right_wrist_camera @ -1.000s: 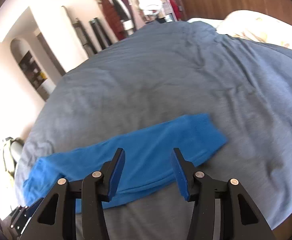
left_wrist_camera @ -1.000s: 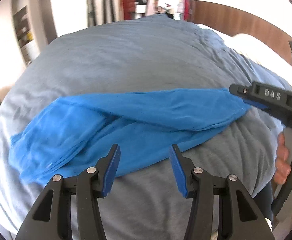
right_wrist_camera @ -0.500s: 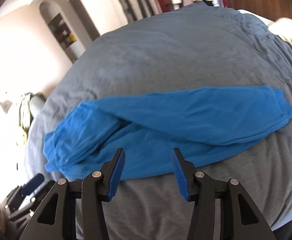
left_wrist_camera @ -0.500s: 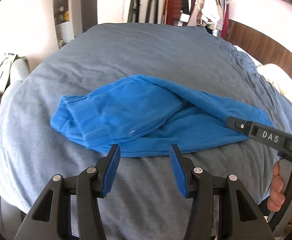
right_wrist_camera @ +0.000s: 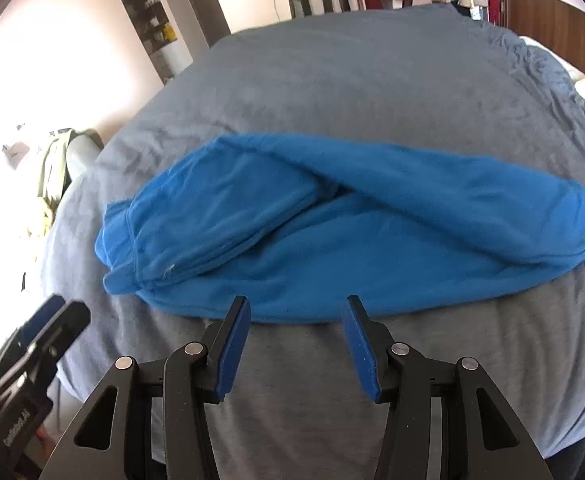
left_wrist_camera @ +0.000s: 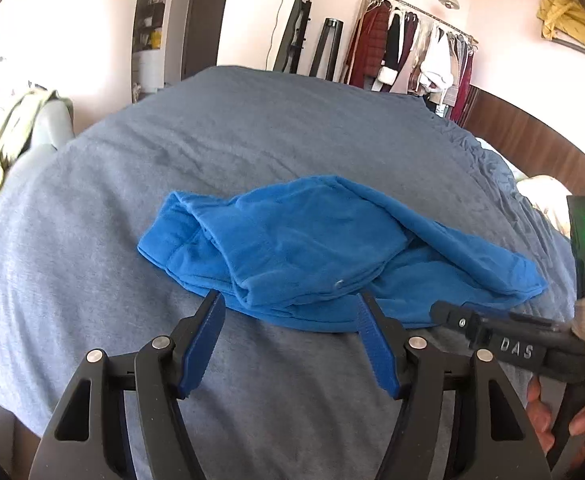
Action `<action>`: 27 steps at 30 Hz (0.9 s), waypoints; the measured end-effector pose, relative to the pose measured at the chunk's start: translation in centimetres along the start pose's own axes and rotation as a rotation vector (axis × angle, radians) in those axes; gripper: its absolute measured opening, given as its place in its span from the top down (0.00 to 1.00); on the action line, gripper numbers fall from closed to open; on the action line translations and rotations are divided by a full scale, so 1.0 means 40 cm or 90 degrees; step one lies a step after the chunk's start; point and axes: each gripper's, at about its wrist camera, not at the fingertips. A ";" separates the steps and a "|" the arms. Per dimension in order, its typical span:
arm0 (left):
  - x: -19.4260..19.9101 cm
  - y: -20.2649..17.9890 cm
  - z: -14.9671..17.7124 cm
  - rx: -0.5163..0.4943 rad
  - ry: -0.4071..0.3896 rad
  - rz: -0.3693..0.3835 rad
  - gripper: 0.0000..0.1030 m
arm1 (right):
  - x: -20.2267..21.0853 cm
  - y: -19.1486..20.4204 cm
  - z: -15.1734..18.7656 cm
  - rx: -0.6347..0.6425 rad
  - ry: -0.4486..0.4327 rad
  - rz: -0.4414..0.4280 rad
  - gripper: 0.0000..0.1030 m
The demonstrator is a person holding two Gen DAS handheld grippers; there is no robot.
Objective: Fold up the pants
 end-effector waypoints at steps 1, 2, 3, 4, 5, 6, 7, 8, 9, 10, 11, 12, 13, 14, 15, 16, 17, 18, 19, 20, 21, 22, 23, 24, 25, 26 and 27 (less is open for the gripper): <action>-0.016 0.009 0.002 0.007 0.008 0.008 0.38 | -0.008 0.007 0.003 0.004 0.003 0.001 0.52; -0.032 0.019 0.005 0.016 0.017 0.012 0.40 | -0.016 0.016 0.006 0.009 0.005 0.002 0.52; -0.049 0.030 0.009 0.028 0.028 0.017 0.46 | -0.021 0.021 0.006 0.011 0.005 0.004 0.52; -0.068 0.042 0.013 0.042 0.042 0.024 0.49 | -0.030 0.027 0.007 0.012 0.005 0.010 0.52; -0.083 0.050 0.017 0.051 0.052 0.029 0.52 | -0.036 0.031 0.007 0.012 0.005 0.015 0.52; -0.096 0.058 0.021 0.060 0.060 0.033 0.54 | -0.045 0.033 0.005 0.012 0.007 0.021 0.52; -0.109 0.065 0.023 0.068 0.066 0.037 0.54 | -0.052 0.035 0.005 0.013 0.009 0.024 0.52; -0.121 0.068 0.024 0.072 0.074 0.047 0.56 | -0.058 0.038 0.004 0.014 0.012 0.027 0.52; -0.132 0.069 0.023 0.073 0.081 0.059 0.60 | -0.068 0.041 0.003 0.017 0.017 0.028 0.52; -0.139 0.071 0.022 0.073 0.084 0.064 0.61 | -0.074 0.044 0.003 0.021 0.021 0.030 0.52; -0.146 0.071 0.021 0.075 0.086 0.065 0.61 | -0.081 0.047 0.003 0.025 0.026 0.030 0.52; -0.148 0.073 0.021 0.081 0.086 0.066 0.61 | -0.086 0.051 0.003 0.027 0.028 0.028 0.52; -0.150 0.078 0.018 0.092 0.083 0.074 0.61 | -0.090 0.053 0.003 0.028 0.030 0.027 0.52; -0.150 0.083 0.014 0.103 0.079 0.080 0.61 | -0.094 0.055 0.002 0.029 0.031 0.029 0.52; -0.152 0.091 0.011 0.117 0.077 0.086 0.61 | -0.097 0.057 0.001 0.031 0.032 0.029 0.52; -0.153 0.096 0.009 0.132 0.078 0.093 0.61 | -0.099 0.058 0.000 0.033 0.031 0.030 0.52; -0.157 0.101 0.009 0.148 0.081 0.099 0.61 | -0.102 0.059 -0.001 0.033 0.030 0.032 0.52; -0.162 0.104 0.010 0.157 0.084 0.105 0.61 | -0.103 0.061 -0.004 0.033 0.031 0.031 0.52; -0.166 0.106 0.011 0.163 0.087 0.109 0.61 | -0.104 0.062 -0.006 0.031 0.030 0.030 0.52; -0.170 0.111 0.011 0.173 0.091 0.113 0.61 | -0.103 0.059 -0.008 0.030 0.030 0.030 0.52; -0.172 0.117 0.011 0.187 0.096 0.118 0.61 | -0.103 0.061 -0.011 0.030 0.028 0.029 0.52; -0.168 0.123 0.011 0.202 0.097 0.124 0.61 | -0.102 0.063 -0.013 0.030 0.026 0.028 0.52; -0.160 0.129 0.010 0.212 0.090 0.124 0.61 | -0.100 0.065 -0.015 0.031 0.022 0.028 0.52; -0.153 0.129 0.008 0.215 0.081 0.117 0.61 | -0.099 0.068 -0.016 0.033 0.019 0.029 0.52; -0.153 0.131 0.005 0.211 0.080 0.113 0.61 | -0.097 0.070 -0.016 0.035 0.017 0.028 0.52; -0.149 0.132 0.001 0.208 0.076 0.109 0.61 | -0.098 0.070 -0.017 0.036 0.017 0.025 0.52; -0.146 0.135 0.000 0.212 0.070 0.103 0.61 | -0.097 0.072 -0.014 0.037 0.020 0.021 0.52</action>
Point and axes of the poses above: each gripper's, at about its wrist camera, not at the fingertips, and x roughly against the way its jaws point, y to its left, z to its underside, and after that the axes turned 7 degrees about -x, right-handed
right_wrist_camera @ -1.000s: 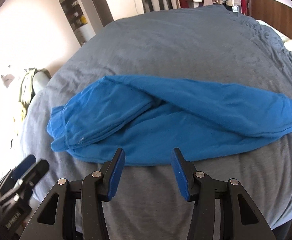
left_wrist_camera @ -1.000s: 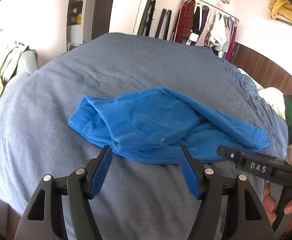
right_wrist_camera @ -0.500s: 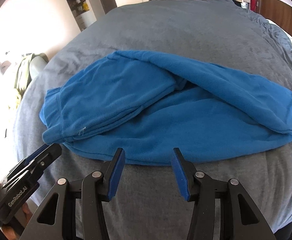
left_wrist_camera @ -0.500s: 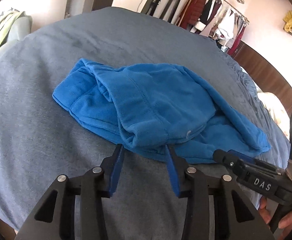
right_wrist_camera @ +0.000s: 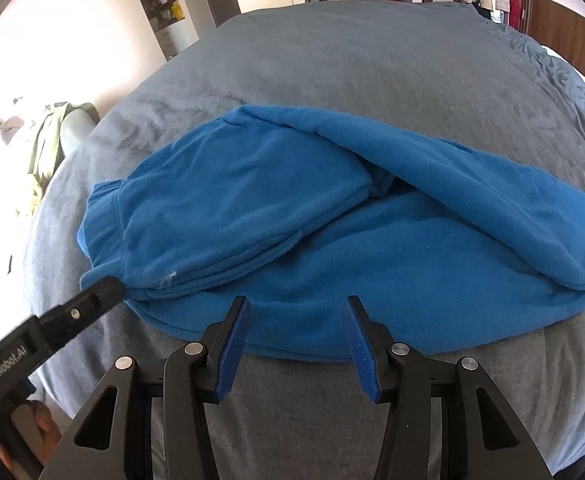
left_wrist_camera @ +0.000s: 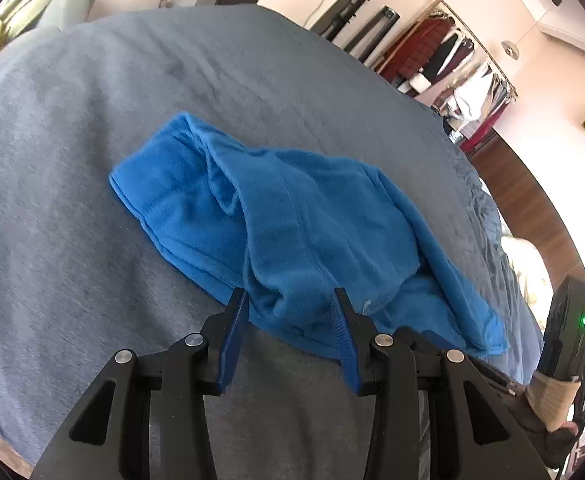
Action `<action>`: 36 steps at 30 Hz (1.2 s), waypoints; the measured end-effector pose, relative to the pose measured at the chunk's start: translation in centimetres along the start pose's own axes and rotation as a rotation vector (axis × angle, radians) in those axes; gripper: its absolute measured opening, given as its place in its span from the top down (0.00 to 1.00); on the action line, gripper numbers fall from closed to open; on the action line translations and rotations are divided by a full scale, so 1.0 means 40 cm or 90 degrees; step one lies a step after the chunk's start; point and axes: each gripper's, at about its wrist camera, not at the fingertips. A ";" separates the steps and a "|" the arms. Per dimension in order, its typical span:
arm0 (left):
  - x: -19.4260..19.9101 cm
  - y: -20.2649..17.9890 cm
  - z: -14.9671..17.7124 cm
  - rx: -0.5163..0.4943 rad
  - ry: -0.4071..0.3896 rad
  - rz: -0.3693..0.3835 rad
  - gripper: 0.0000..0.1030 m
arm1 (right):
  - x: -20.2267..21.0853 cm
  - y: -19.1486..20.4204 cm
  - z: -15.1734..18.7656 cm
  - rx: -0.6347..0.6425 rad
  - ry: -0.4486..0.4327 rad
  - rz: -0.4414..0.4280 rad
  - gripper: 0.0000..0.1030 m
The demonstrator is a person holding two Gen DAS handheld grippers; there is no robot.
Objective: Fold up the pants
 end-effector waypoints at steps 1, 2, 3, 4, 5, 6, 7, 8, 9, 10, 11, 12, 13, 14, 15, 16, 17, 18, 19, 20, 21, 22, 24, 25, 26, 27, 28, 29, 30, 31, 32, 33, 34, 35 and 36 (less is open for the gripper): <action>0.004 0.002 -0.002 0.009 -0.011 -0.001 0.61 | -0.001 0.001 0.001 0.002 0.002 -0.001 0.52; 0.003 0.004 -0.004 0.014 -0.014 0.003 0.60 | -0.001 0.003 0.003 0.005 0.002 -0.001 0.52; 0.000 0.003 -0.006 0.016 -0.013 0.003 0.60 | -0.001 0.004 0.004 0.007 0.003 -0.001 0.52; -0.008 -0.001 -0.010 0.011 -0.009 -0.011 0.60 | -0.001 0.004 0.004 0.007 0.003 -0.003 0.52; -0.016 -0.006 -0.012 0.002 -0.004 -0.023 0.60 | -0.001 0.003 0.006 0.006 0.003 -0.005 0.52; -0.023 -0.010 -0.012 -0.003 0.001 -0.029 0.60 | -0.002 0.002 0.004 0.003 0.005 -0.008 0.52; -0.027 -0.011 -0.011 -0.004 0.004 -0.032 0.60 | -0.003 0.001 0.002 0.000 0.006 -0.009 0.52; -0.028 -0.008 -0.008 -0.003 0.005 -0.031 0.60 | -0.002 -0.004 0.002 -0.006 0.006 -0.008 0.52; -0.028 -0.006 -0.006 -0.001 0.006 -0.029 0.60 | -0.002 -0.007 0.000 -0.011 0.005 -0.007 0.52; -0.030 -0.006 -0.005 0.000 0.009 -0.029 0.60 | -0.002 -0.008 -0.001 -0.013 0.003 -0.005 0.52; -0.031 -0.004 -0.002 0.004 0.011 -0.026 0.60 | -0.001 -0.010 -0.001 -0.014 0.002 -0.003 0.52; -0.031 -0.002 0.001 0.011 0.014 -0.024 0.60 | -0.002 -0.012 -0.002 -0.016 0.001 -0.002 0.52; -0.033 0.002 0.004 0.021 0.016 -0.018 0.60 | -0.004 -0.013 -0.001 -0.016 0.003 -0.004 0.52; -0.037 0.007 0.006 0.031 0.018 -0.011 0.60 | -0.005 -0.011 -0.001 -0.016 0.005 -0.005 0.52; -0.042 0.012 0.008 0.043 0.022 -0.003 0.60 | -0.006 -0.008 0.001 -0.013 0.007 -0.005 0.52; -0.049 0.015 0.010 0.054 0.026 0.004 0.60 | -0.007 -0.006 0.002 -0.012 0.007 -0.006 0.52; -0.053 0.016 0.010 0.059 0.027 0.008 0.60 | -0.007 -0.004 0.003 -0.011 0.008 -0.007 0.52; -0.057 0.018 0.013 0.063 0.027 0.009 0.60 | -0.007 -0.002 0.004 -0.009 0.008 -0.007 0.52; -0.061 0.015 0.013 0.060 0.028 0.007 0.60 | -0.006 0.000 0.005 -0.009 0.008 -0.008 0.52; -0.060 0.009 0.013 0.055 0.027 0.002 0.60 | -0.007 -0.001 0.003 -0.008 0.008 -0.009 0.52; -0.057 0.001 0.011 0.043 0.023 -0.001 0.65 | -0.006 -0.002 0.001 -0.010 0.007 -0.011 0.52; -0.052 -0.007 0.009 0.034 0.020 -0.002 0.67 | -0.005 -0.005 0.001 -0.012 0.006 -0.012 0.52; -0.035 -0.022 0.002 0.008 0.005 -0.006 0.73 | -0.007 -0.012 -0.002 -0.019 0.005 -0.011 0.52; -0.025 -0.027 -0.003 -0.004 -0.001 -0.010 0.74 | -0.007 -0.016 -0.003 -0.023 0.004 -0.012 0.52; -0.019 -0.034 -0.010 -0.015 -0.005 -0.012 0.76 | -0.008 -0.019 -0.003 -0.026 0.004 -0.012 0.52; -0.012 -0.044 -0.018 -0.034 -0.007 -0.016 0.79 | -0.007 -0.021 -0.003 -0.028 0.004 -0.012 0.52; -0.007 -0.055 -0.028 -0.054 -0.011 -0.023 0.79 | -0.007 -0.021 -0.003 -0.029 0.004 -0.014 0.52; 0.002 -0.068 -0.039 -0.080 -0.018 -0.030 0.80 | -0.006 -0.021 -0.002 -0.029 0.004 -0.015 0.52; 0.017 -0.081 -0.053 -0.106 -0.030 -0.036 0.81 | -0.006 -0.018 -0.003 -0.030 0.005 -0.018 0.52; 0.030 -0.089 -0.065 -0.122 -0.042 -0.039 0.81 | -0.004 -0.017 -0.003 -0.029 0.004 -0.020 0.52; 0.047 -0.100 -0.082 -0.144 -0.060 -0.047 0.81 | -0.002 -0.015 -0.004 -0.028 0.001 -0.021 0.52; 0.061 -0.106 -0.097 -0.158 -0.074 -0.054 0.81 | 0.003 -0.012 -0.003 -0.025 -0.003 -0.021 0.52; 0.077 -0.111 -0.115 -0.173 -0.091 -0.060 0.81 | 0.009 -0.008 -0.005 -0.023 -0.008 -0.024 0.52; 0.090 -0.114 -0.133 -0.183 -0.103 -0.064 0.81 | 0.015 -0.003 -0.006 -0.021 -0.013 -0.027 0.52; 0.102 -0.115 -0.150 -0.187 -0.114 -0.065 0.81 | 0.021 0.004 -0.007 -0.017 -0.018 -0.029 0.52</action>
Point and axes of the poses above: each gripper's, at about its wrist camera, not at the fingertips, and x roughly against the way its jaws point, y to its left, z to its underside, and after that the axes turned 7 degrees about -x, right-handed
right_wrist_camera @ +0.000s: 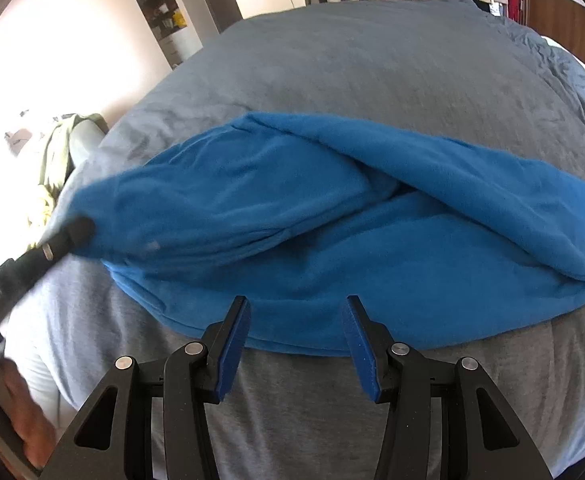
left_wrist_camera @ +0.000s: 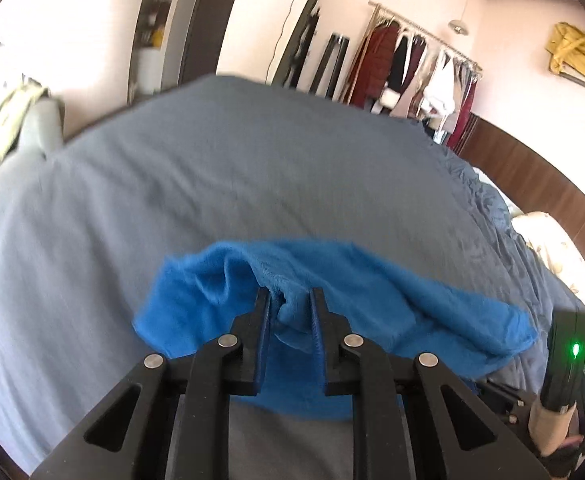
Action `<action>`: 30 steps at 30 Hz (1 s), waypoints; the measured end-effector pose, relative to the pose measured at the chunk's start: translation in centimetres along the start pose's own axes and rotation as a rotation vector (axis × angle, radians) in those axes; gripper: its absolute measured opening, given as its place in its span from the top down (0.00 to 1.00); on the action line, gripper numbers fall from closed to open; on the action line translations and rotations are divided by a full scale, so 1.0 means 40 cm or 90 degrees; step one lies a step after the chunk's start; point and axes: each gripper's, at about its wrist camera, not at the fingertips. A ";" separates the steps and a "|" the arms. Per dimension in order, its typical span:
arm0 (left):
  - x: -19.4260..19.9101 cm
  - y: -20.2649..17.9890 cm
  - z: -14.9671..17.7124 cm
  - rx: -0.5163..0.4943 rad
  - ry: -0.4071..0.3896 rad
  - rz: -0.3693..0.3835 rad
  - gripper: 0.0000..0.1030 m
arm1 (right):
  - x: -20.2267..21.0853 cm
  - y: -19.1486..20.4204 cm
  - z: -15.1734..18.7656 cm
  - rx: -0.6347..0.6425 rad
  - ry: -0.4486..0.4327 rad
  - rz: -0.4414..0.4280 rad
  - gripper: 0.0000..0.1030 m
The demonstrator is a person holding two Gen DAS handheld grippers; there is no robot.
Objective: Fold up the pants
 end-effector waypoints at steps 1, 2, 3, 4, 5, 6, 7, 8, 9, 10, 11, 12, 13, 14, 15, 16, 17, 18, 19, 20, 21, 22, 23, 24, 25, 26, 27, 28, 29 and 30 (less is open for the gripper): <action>0.007 0.004 -0.017 -0.002 -0.008 -0.002 0.81 | 0.008 0.012 -0.002 0.008 -0.008 -0.002 0.52; 0.014 0.007 -0.031 -0.007 -0.016 -0.005 0.81 | 0.014 0.022 -0.002 0.016 -0.014 0.000 0.52; 0.020 0.010 -0.036 -0.011 -0.022 -0.009 0.81 | 0.020 0.033 -0.001 0.026 -0.019 -0.001 0.52; 0.028 0.015 -0.042 -0.012 -0.023 -0.016 0.81 | 0.025 0.045 0.000 0.036 -0.024 0.000 0.52; 0.033 0.019 -0.046 -0.009 -0.021 -0.021 0.81 | 0.028 0.055 0.001 0.042 -0.027 0.004 0.52; 0.040 0.029 -0.050 -0.001 -0.017 -0.026 0.81 | 0.030 0.064 0.003 0.045 -0.028 0.006 0.52; 0.045 0.038 -0.047 0.011 -0.014 -0.031 0.81 | 0.028 0.070 0.003 0.043 -0.028 0.010 0.52; 0.050 0.052 -0.047 0.023 -0.010 -0.038 0.81 | 0.025 0.078 0.000 0.038 -0.029 0.021 0.52; 0.054 0.064 -0.043 0.031 -0.008 -0.051 0.81 | 0.021 0.081 -0.001 0.034 -0.029 0.027 0.52; 0.056 0.073 -0.034 0.032 -0.006 -0.078 0.81 | 0.011 0.079 -0.006 0.016 -0.022 0.031 0.52; 0.053 0.075 -0.026 0.032 0.001 -0.094 0.81 | 0.002 0.068 -0.010 -0.014 -0.014 0.020 0.52; 0.045 0.075 -0.011 0.035 0.012 -0.096 0.81 | -0.001 0.063 -0.012 -0.029 -0.013 0.020 0.52; 0.041 0.071 -0.001 0.033 0.019 -0.097 0.81 | -0.003 0.046 -0.011 -0.056 -0.018 0.026 0.52; 0.038 0.065 0.008 0.026 0.023 -0.103 0.81 | -0.002 0.037 -0.010 -0.067 -0.022 0.029 0.52; 0.036 0.060 0.017 0.019 0.025 -0.110 0.81 | 0.003 0.023 -0.010 -0.085 -0.031 0.034 0.52; 0.035 0.052 0.023 0.015 0.025 -0.118 0.81 | 0.012 0.005 -0.006 -0.102 -0.044 0.041 0.52; 0.035 0.045 0.027 0.009 0.023 -0.128 0.81 | 0.019 -0.007 -0.003 -0.108 -0.052 0.048 0.52; 0.033 0.040 0.030 0.004 0.023 -0.138 0.81 | 0.027 -0.018 -0.001 -0.105 -0.062 0.059 0.52; 0.031 0.032 0.028 0.000 0.025 -0.145 0.81 | 0.028 -0.021 0.000 -0.099 -0.065 0.067 0.52; 0.029 0.028 0.029 -0.007 0.026 -0.154 0.81 | 0.024 -0.026 -0.001 -0.090 -0.056 0.077 0.52; 0.026 0.021 0.030 -0.017 0.028 -0.163 0.81 | 0.022 -0.028 0.002 -0.091 -0.048 0.077 0.52; 0.021 0.017 0.032 -0.024 0.031 -0.166 0.81 | 0.022 -0.037 0.004 -0.104 -0.043 0.067 0.52; 0.018 0.014 0.036 -0.025 0.033 -0.165 0.81 | 0.027 -0.044 0.007 -0.117 -0.050 0.051 0.52; 0.015 0.014 0.039 -0.025 0.036 -0.166 0.81 | 0.031 -0.052 0.006 -0.126 -0.059 0.041 0.52; 0.010 0.013 0.043 -0.026 0.040 -0.171 0.81 | 0.034 -0.059 0.007 -0.136 -0.064 0.033 0.52; 0.005 0.007 0.045 -0.029 0.042 -0.174 0.81 | 0.040 -0.068 0.007 -0.148 -0.069 0.026 0.53; 0.001 0.002 0.049 -0.031 0.043 -0.176 0.81 | 0.041 -0.080 0.000 -0.164 -0.079 0.018 0.55; -0.005 -0.001 0.053 -0.033 0.047 -0.179 0.81 | 0.043 -0.090 -0.002 -0.182 -0.089 0.007 0.56; -0.010 -0.003 0.058 -0.035 0.049 -0.181 0.81 | 0.040 -0.100 -0.005 -0.196 -0.090 -0.004 0.60; -0.015 -0.006 0.062 -0.038 0.052 -0.184 0.81 | 0.034 -0.101 -0.009 -0.202 -0.086 -0.008 0.64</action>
Point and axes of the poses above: each gripper's, at about its wrist camera, not at the fingertips, and x roughly against the way its jaws point, y to its left, z to its underside, and after that the axes turned 7 degrees about -x, right-handed
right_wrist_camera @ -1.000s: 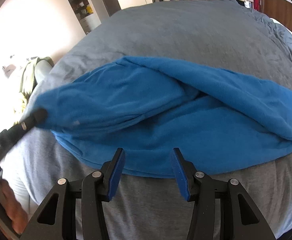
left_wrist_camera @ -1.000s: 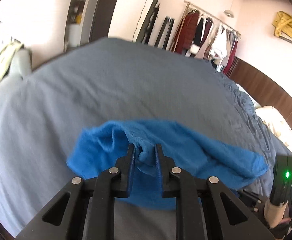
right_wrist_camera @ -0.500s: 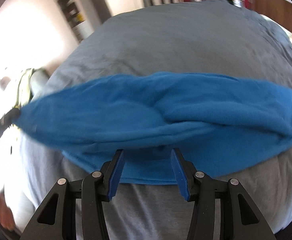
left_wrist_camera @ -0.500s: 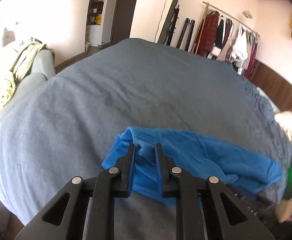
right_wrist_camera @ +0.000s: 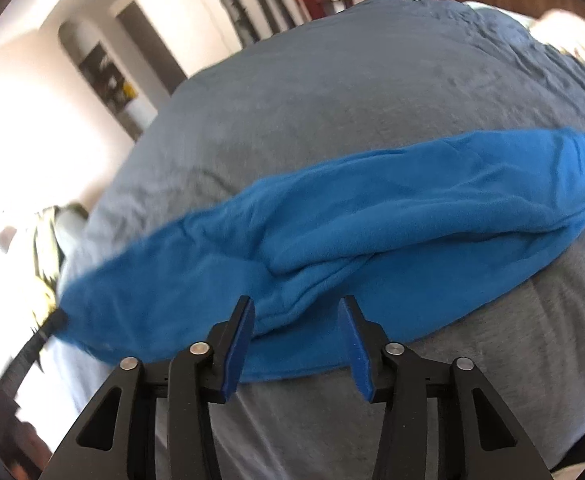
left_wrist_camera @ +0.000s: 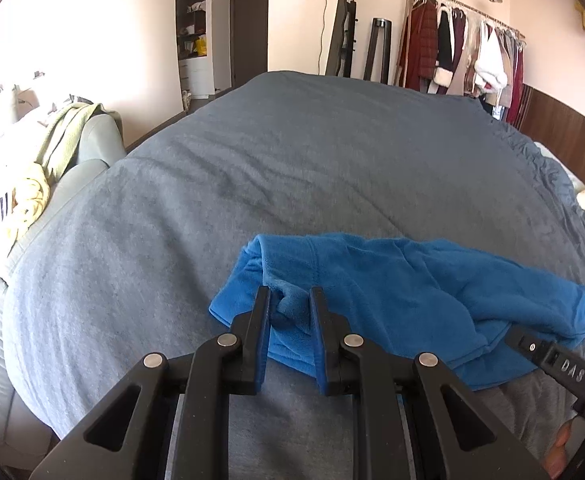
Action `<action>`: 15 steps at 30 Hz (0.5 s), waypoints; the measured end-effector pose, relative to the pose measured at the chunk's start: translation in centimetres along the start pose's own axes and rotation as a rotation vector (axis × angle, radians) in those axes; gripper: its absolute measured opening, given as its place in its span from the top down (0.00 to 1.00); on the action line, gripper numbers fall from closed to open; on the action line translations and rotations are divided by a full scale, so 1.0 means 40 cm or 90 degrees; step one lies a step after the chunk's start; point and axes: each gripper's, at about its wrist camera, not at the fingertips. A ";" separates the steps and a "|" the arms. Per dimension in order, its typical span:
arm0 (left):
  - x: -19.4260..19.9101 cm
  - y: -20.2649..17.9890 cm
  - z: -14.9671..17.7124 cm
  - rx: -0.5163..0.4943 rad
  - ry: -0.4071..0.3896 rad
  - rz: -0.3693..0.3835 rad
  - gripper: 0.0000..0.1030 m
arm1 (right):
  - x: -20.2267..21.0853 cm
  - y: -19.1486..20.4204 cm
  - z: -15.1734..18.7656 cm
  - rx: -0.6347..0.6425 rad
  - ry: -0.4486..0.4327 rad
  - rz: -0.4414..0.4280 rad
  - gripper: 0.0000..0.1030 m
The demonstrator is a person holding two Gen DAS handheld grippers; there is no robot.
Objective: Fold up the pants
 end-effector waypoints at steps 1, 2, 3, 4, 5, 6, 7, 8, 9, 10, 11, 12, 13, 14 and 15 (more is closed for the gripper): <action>-0.005 -0.002 0.002 -0.004 0.002 -0.004 0.81 | -0.011 -0.007 -0.006 -0.012 0.009 -0.004 0.65; -0.008 -0.002 0.003 -0.006 0.003 -0.006 0.81 | -0.022 -0.014 -0.010 -0.020 0.015 -0.004 0.69; -0.010 -0.005 0.002 -0.010 0.003 -0.009 0.81 | -0.027 -0.013 -0.012 -0.024 0.018 -0.003 0.73; -0.012 -0.005 0.002 -0.012 0.003 -0.009 0.81 | -0.036 -0.017 -0.016 -0.032 0.021 -0.004 0.75; -0.016 -0.002 0.001 -0.011 0.005 -0.010 0.81 | -0.039 -0.015 -0.016 -0.036 0.023 -0.007 0.75; -0.022 0.000 0.000 -0.011 0.008 -0.011 0.81 | -0.048 -0.013 -0.018 -0.036 0.025 -0.007 0.75; -0.025 -0.001 -0.001 -0.014 0.009 -0.012 0.81 | -0.061 -0.014 -0.022 -0.039 0.035 -0.002 0.75; -0.029 -0.001 -0.001 -0.017 0.011 -0.014 0.81 | -0.069 -0.016 -0.025 -0.046 0.038 -0.002 0.75; -0.033 -0.001 -0.001 -0.018 0.013 -0.015 0.81 | -0.073 -0.014 -0.025 -0.049 0.038 -0.002 0.75; -0.035 -0.003 -0.001 -0.023 0.012 -0.017 0.81 | -0.083 -0.016 -0.030 -0.054 0.041 0.007 0.75; -0.037 -0.007 0.001 -0.031 0.010 -0.021 0.81 | -0.089 -0.021 -0.030 -0.060 0.044 0.011 0.75; -0.039 -0.012 0.000 -0.039 0.009 -0.026 0.81 | -0.099 -0.027 -0.033 -0.073 0.051 0.011 0.75; -0.040 -0.018 0.001 -0.045 0.006 -0.029 0.81 | -0.108 -0.032 -0.035 -0.084 0.059 0.010 0.75; -0.040 -0.020 0.000 -0.046 0.004 -0.030 0.81 | -0.114 -0.038 -0.035 -0.093 0.065 0.006 0.75; -0.042 -0.020 0.000 -0.046 0.004 -0.031 0.81 | -0.122 -0.043 -0.038 -0.104 0.068 0.005 0.75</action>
Point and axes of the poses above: each gripper's, at about its wrist camera, not at the fingertips, and x roughly against the way its jaws point, y to its left, z to its underside, and after that the axes turned 7 degrees about -x, right-handed
